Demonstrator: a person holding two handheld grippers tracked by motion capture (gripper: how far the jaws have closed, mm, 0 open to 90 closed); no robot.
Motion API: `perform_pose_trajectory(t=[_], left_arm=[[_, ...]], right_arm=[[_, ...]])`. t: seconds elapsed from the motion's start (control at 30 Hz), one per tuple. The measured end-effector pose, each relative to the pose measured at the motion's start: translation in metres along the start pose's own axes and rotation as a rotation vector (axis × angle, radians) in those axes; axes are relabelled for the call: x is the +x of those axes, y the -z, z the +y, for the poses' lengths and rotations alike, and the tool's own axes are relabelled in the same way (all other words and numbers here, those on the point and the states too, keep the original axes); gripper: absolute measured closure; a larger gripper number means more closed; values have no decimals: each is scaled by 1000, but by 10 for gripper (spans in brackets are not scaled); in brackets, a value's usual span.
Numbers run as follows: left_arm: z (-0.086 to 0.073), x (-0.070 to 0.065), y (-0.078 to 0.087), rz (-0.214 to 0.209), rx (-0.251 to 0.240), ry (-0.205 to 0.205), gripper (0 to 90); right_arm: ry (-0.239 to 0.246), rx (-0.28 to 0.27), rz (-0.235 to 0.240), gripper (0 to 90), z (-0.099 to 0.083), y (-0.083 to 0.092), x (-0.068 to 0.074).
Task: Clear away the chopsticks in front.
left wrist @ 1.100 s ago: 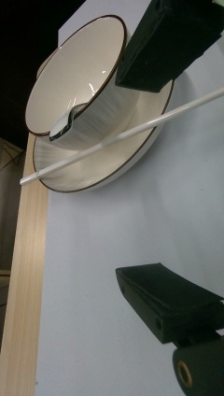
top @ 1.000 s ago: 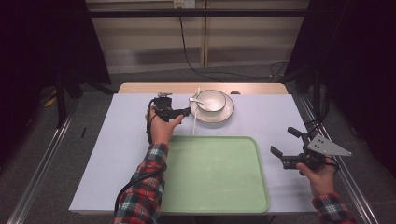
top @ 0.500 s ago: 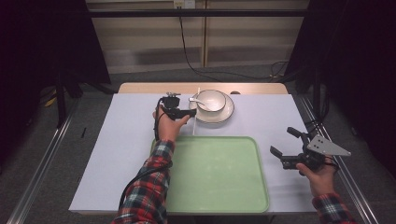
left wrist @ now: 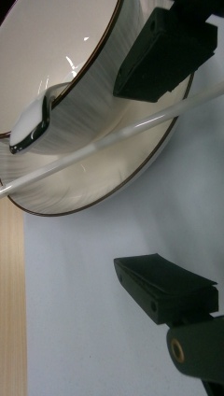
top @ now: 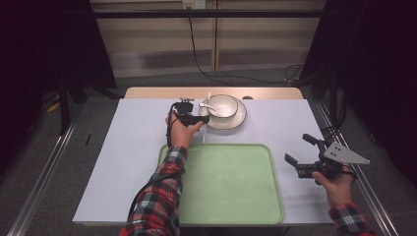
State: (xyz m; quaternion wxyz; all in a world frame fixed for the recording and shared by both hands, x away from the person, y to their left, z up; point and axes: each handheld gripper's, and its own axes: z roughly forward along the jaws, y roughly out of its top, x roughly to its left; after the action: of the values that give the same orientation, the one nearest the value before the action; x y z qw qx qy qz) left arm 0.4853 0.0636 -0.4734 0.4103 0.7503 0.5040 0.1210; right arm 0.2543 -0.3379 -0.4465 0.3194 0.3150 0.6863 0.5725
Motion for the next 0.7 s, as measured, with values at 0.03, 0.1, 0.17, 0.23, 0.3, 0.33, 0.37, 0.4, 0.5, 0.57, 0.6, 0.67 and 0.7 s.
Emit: perform_pose_trajectory(t=[0.03,0.1,0.17,0.23,0.3,0.33,0.37,0.4,0.5,0.57,0.6,0.67,0.7], left_arm=[[0,0,-1,-4,-2,9,161],[-2,1,-2,-7,2,13,185],[-3,1,-3,-11,7,11,209],[-3,2,-4,-19,12,7,229],[-3,1,-4,-21,10,25,275],[-3,1,-4,-21,14,20,301],[-3,1,-4,-18,13,12,305],[-3,1,-4,-20,13,26,313],[-3,1,-5,-21,16,21,365],[-3,0,-5,-29,21,41,422],[-3,0,-5,-26,19,48,425],[-2,0,-5,-22,18,50,450],[-2,0,-5,-22,21,55,472]], right_arm=[[0,-1,-1,37,0,0,0],[-1,-2,-1,37,0,0,0],[0,-2,-1,37,0,0,0],[0,-2,-2,37,0,0,0],[-2,-3,-3,37,0,0,0],[-3,-3,-2,37,0,0,0],[-3,-3,-2,37,0,0,0],[-1,-3,-2,37,0,0,0],[-5,-4,0,37,0,0,0],[0,-8,-3,37,0,0,-1],[0,-8,-3,37,0,0,-1],[0,-8,-2,37,0,0,-1],[0,-8,-2,37,0,0,-1]])
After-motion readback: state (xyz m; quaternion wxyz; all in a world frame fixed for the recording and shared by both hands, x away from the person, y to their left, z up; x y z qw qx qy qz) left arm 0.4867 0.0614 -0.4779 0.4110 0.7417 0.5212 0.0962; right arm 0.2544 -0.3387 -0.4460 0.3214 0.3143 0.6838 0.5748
